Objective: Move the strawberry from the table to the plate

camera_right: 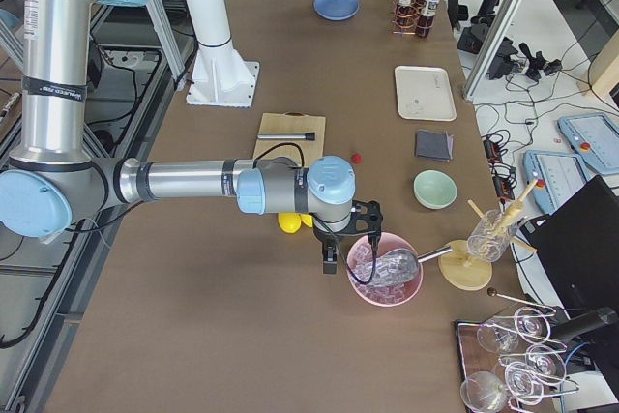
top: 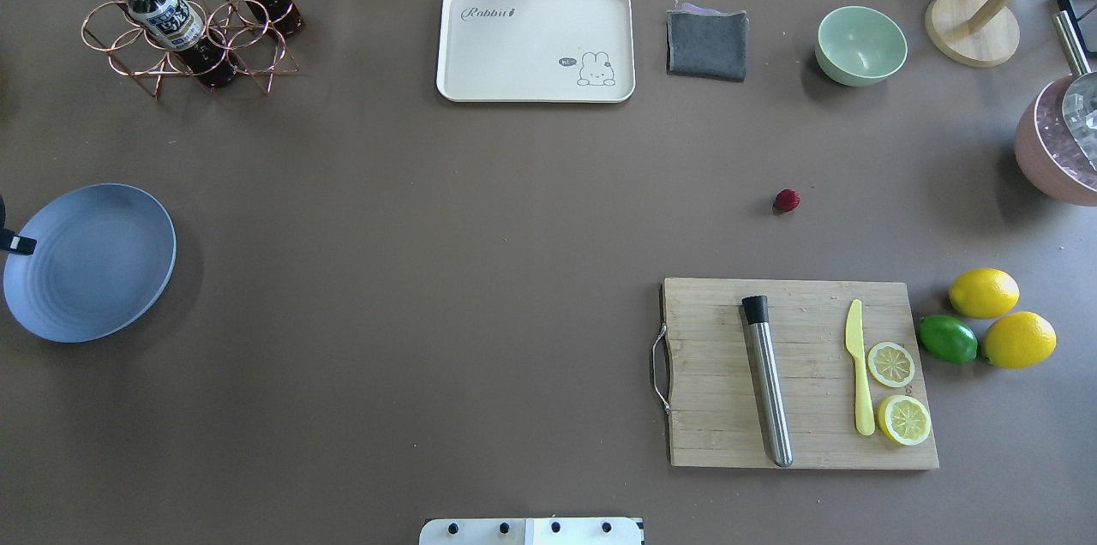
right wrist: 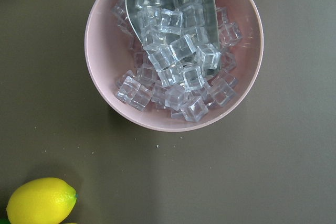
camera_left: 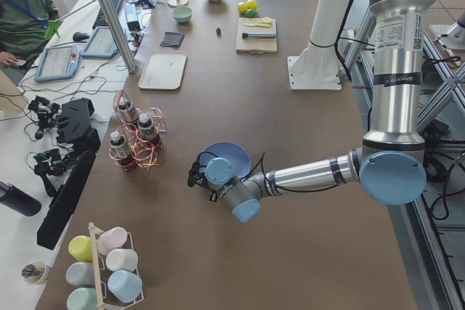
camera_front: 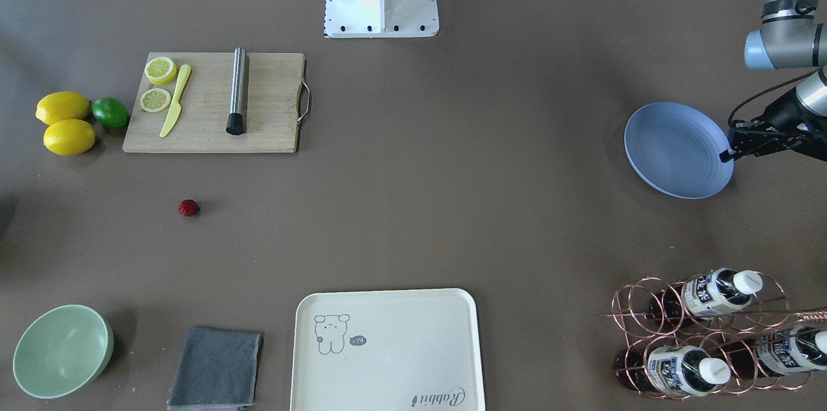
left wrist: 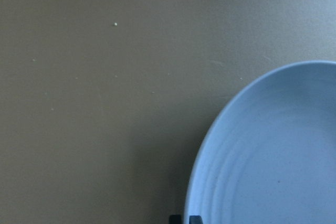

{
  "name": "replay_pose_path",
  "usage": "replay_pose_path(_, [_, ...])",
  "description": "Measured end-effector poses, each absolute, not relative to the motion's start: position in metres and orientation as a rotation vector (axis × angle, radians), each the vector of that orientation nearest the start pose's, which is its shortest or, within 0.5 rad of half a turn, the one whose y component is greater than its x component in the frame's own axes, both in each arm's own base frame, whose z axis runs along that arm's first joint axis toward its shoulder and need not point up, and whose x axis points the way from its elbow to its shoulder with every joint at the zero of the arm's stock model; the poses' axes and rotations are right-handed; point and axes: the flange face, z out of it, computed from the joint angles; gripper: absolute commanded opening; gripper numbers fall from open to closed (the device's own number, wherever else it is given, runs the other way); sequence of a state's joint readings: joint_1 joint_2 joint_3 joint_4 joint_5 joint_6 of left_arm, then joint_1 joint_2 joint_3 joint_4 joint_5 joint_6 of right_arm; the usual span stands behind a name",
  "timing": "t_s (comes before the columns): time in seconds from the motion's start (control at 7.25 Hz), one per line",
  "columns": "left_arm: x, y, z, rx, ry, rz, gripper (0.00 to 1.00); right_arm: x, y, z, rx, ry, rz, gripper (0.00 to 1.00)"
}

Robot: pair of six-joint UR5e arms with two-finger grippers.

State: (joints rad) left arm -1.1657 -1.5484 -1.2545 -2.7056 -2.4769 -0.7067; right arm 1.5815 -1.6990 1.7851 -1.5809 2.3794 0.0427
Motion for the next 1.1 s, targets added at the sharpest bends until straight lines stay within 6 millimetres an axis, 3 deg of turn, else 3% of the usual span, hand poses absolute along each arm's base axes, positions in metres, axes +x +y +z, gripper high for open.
replay_pose_path(0.28, [0.122,-0.478,0.642,0.126,1.22,0.027,0.0,0.059,-0.459,0.592,0.089,-0.815,-0.006,1.0])
replay_pose_path(0.55, [0.126,-0.484,0.588,0.115,1.274,-0.02,0.0,0.037,-0.476,0.57,0.096,-0.844,-0.023,1.0])
replay_pose_path(0.83, [0.165,-0.476,0.529,0.088,1.307,-0.047,0.0,0.002,-0.486,0.551,0.108,-0.869,-0.019,1.0])
replay_pose_path(1.1, [0.236,-0.475,0.453,0.084,1.285,-0.066,0.0,-0.039,-0.494,0.534,0.106,-0.892,0.012,1.0])
